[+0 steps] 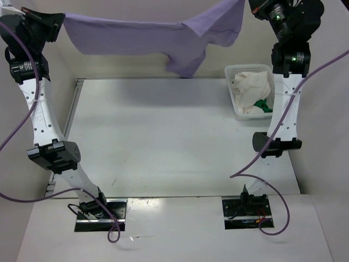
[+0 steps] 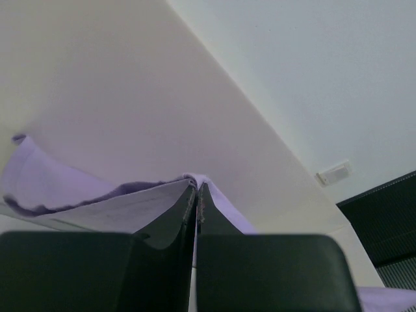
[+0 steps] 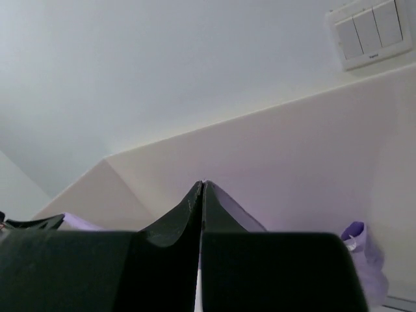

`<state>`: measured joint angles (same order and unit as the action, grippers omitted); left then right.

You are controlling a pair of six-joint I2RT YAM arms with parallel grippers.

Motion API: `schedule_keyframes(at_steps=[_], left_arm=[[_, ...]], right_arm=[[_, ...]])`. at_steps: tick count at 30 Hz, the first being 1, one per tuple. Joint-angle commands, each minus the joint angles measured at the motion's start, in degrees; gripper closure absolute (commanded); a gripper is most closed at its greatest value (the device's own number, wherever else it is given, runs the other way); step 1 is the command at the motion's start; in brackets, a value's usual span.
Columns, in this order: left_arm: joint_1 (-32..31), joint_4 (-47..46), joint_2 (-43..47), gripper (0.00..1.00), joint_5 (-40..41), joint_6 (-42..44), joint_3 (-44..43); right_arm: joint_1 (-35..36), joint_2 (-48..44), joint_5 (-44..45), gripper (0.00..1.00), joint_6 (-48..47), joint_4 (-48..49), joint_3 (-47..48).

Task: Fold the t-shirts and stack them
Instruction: Flatten out the tshirt

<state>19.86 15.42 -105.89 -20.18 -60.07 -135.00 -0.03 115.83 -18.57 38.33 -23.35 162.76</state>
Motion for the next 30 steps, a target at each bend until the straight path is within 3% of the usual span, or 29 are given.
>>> schedule_keyframes(at_steps=[1, 3, 5, 6, 7, 9, 11, 12, 15, 20, 24, 30], left_arm=[[0.4, -4.6, 3.7, 1.00, 1.6, 1.3, 6.4], [0.4, -6.9, 6.1, 1.00, 1.6, 2.1, 12.1], [0.4, -8.5, 10.6, 1.00, 1.6, 2.8, 23.0], [0.4, -9.1, 12.2, 1.00, 1.6, 3.9, 26.8], [0.4, -9.8, 15.4, 1.00, 1.6, 5.1, 30.7], [0.4, -12.5, 19.1, 1.00, 1.6, 6.0, 44.9], [0.4, -12.5, 23.5, 1.00, 1.6, 7.0, 53.2], [0.4, -12.5, 25.4, 1.00, 1.6, 7.9, 60.0], [0.4, -9.5, 28.5, 1.00, 2.2, 10.0, 67.7], [1.8, -4.4, 33.4, 1.00, 3.7, 12.0, 81.9], [4.3, -0.7, 37.4, 1.00, 3.2, 12.6, 89.9], [4.9, 7.9, 43.6, 1.00, 4.1, 13.8, 93.9]], right_arm=[[-1.5, -2.3, -3.1, 1.00, -2.8, -4.0, -2.8], [-1.5, -2.8, -5.1, 1.00, -4.4, -9.7, -4.9], [-1.0, -5.9, -5.1, 1.00, -8.1, -11.8, -14.5], [-0.5, -8.9, -5.1, 1.00, -8.7, -8.8, -21.2], [-0.5, -17.4, -4.2, 1.00, -8.7, -5.5, -38.1], [-0.5, -24.7, -3.5, 1.00, -8.7, -0.9, -58.5], [-0.5, -30.1, -4.1, 1.00, -9.2, -2.1, -67.5], [-0.5, -31.6, -5.1, 1.00, -9.2, -2.1, -77.0], [0.2, -38.6, -5.1, 1.00, -9.8, -3.4, -93.1], [0.2, -46.6, -4.5, 1.00, -11.0, -8.7, -108.6], [0.2, -50.4, -3.1, 1.00, -10.3, -15.3, -110.5], [0.2, -52.5, -1.4, 1.00, -10.4, -27.8, -111.2]])
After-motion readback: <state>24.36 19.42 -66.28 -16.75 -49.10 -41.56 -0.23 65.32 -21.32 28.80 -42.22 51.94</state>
